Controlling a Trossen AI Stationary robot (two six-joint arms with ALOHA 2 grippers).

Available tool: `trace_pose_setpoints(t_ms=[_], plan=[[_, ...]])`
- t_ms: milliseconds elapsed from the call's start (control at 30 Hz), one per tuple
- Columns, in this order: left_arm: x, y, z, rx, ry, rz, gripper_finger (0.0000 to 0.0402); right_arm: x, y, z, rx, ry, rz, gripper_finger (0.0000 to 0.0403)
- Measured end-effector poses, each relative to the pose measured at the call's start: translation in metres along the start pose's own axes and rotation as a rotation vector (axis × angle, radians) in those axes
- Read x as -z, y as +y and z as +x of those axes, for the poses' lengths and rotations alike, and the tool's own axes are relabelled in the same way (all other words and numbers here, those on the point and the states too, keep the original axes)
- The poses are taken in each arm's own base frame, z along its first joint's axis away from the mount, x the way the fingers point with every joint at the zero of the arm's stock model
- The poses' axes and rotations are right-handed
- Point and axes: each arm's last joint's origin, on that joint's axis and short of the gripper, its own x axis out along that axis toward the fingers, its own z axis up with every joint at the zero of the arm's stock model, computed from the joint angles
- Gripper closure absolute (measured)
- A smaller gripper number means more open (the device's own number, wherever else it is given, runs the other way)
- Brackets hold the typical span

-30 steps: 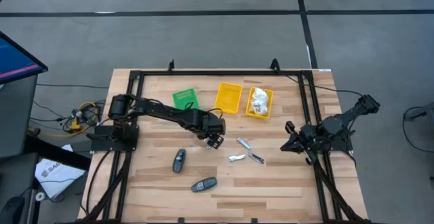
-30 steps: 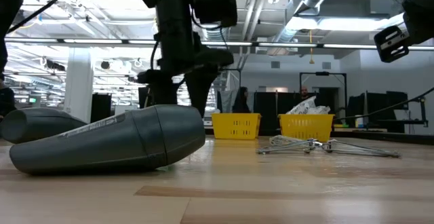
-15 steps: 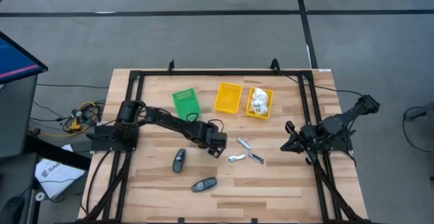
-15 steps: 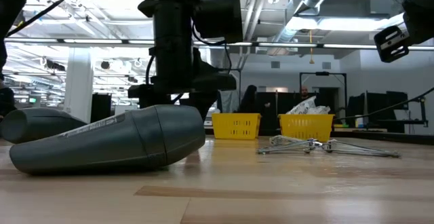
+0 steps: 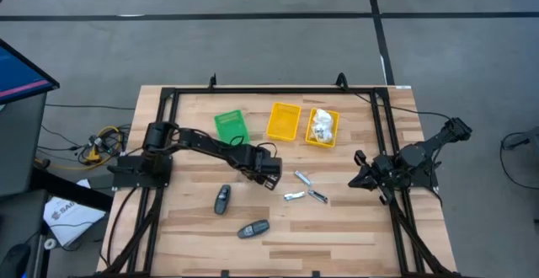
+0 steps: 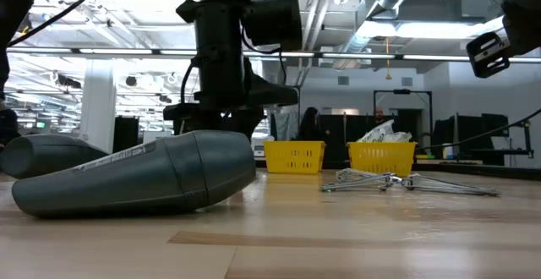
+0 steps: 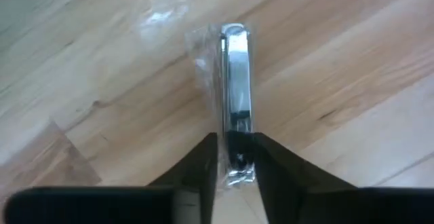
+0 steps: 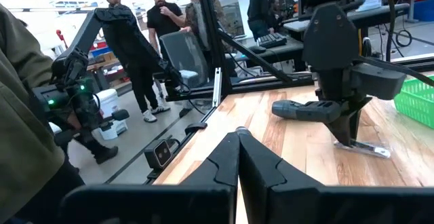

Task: Pick & Place Travel size toiletries
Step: Put the silver nail cutter into the left yellow bin

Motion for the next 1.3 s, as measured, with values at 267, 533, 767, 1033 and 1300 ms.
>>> trace_pose_setpoints(t_ms=[267, 533, 767, 1033, 1300], plan=[[-0.003, -0.002, -0.003, 0.039, -0.005, 0.02, 0.0379, 0.0, 0.0, 0.0, 0.0, 0.0, 0.0, 0.0403], [-0.009, -0.001, -0.026, 0.11, -0.053, 0.002, 0.0373, 0.0, 0.0, 0.0, 0.0, 0.0, 0.0, 0.0403], [-0.031, 0.013, -0.068, 0.176, -0.216, -0.063, 0.0379, 0.0, 0.0, 0.0, 0.0, 0.0, 0.0, 0.0403], [-0.09, 0.053, -0.105, 0.255, -0.45, -0.159, 0.038, 0.0, 0.0, 0.0, 0.0, 0.0, 0.0, 0.0403], [-0.137, 0.081, -0.098, 0.323, -0.518, -0.215, 0.038, 0.0, 0.0, 0.0, 0.0, 0.0, 0.0, 0.0403]])
